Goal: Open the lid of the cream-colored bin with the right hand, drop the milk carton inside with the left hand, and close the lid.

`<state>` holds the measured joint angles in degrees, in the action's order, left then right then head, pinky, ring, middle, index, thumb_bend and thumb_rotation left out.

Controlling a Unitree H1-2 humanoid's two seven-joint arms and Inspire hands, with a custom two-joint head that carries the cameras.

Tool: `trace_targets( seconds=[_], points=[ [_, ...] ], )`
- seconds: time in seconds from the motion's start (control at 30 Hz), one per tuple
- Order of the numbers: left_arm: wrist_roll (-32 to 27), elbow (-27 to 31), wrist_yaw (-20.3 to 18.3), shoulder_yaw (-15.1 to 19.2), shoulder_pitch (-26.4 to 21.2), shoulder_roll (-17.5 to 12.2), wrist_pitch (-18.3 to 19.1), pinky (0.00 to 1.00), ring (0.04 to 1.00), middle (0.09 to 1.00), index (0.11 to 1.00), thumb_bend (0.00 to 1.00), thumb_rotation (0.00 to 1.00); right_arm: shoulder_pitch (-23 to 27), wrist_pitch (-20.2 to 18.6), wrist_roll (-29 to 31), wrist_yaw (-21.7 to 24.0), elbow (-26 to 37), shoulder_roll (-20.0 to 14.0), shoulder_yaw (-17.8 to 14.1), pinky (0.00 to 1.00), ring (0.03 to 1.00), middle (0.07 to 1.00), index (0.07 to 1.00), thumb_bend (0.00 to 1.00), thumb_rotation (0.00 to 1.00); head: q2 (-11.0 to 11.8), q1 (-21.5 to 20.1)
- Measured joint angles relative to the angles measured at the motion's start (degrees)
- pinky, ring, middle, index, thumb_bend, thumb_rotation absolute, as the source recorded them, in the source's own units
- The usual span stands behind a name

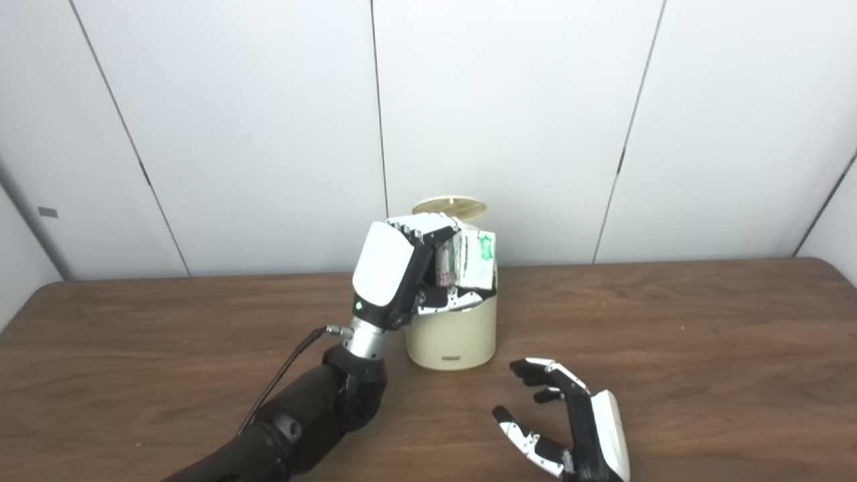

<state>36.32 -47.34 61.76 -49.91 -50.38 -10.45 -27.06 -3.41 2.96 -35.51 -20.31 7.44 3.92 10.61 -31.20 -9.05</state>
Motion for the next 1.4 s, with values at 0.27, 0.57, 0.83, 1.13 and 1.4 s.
trace_targets(
  seconds=[0.27, 0.57, 0.83, 1.13, 1.4],
  points=[
    [2.18, -2.70, 3.36, -3.29, -1.89, -0.54, -0.09, 0.30, 0.418, 0.493, 0.491, 0.50, 0.00, -0.02, 0.00, 0.18, 0.02, 0.01, -0.01, -0.01, 0.55, 0.653, 0.660, 0.630, 0.32, 0.10, 0.00, 0.26],
    [1.13, -3.54, 3.23, -4.08, -2.36, -0.77, -0.18, 0.30, 0.411, 0.496, 0.500, 0.50, 0.00, -0.37, 0.01, 0.06, 0.02, 0.26, 0.01, 0.04, 0.55, 0.656, 0.663, 0.630, 0.32, 0.11, -0.18, 0.00],
    [0.76, -4.36, 3.13, -4.34, -2.59, -0.84, -0.44, 0.29, 0.413, 0.498, 0.494, 0.50, 0.00, -0.94, -0.03, -0.08, 0.11, 0.73, 0.00, 0.06, 0.55, 0.658, 0.663, 0.630, 0.32, 0.10, -0.18, 0.18],
    [1.32, -7.61, 3.00, -5.55, -3.22, -1.46, -0.39, 0.29, 0.409, 0.494, 0.505, 0.50, 0.00, -0.96, -0.12, -0.67, 0.24, 0.76, 0.02, 0.18, 0.55, 0.658, 0.663, 0.631, 0.32, 0.10, 0.09, 0.35],
    [1.36, -7.71, 3.33, -5.42, -3.20, -2.13, -0.41, 0.29, 0.406, 0.499, 0.499, 0.50, 0.00, -1.12, -0.27, -0.63, 0.59, 0.92, -0.03, 0.12, 0.55, 0.659, 0.662, 0.631, 0.33, 0.07, -0.17, 0.53]
  ],
)
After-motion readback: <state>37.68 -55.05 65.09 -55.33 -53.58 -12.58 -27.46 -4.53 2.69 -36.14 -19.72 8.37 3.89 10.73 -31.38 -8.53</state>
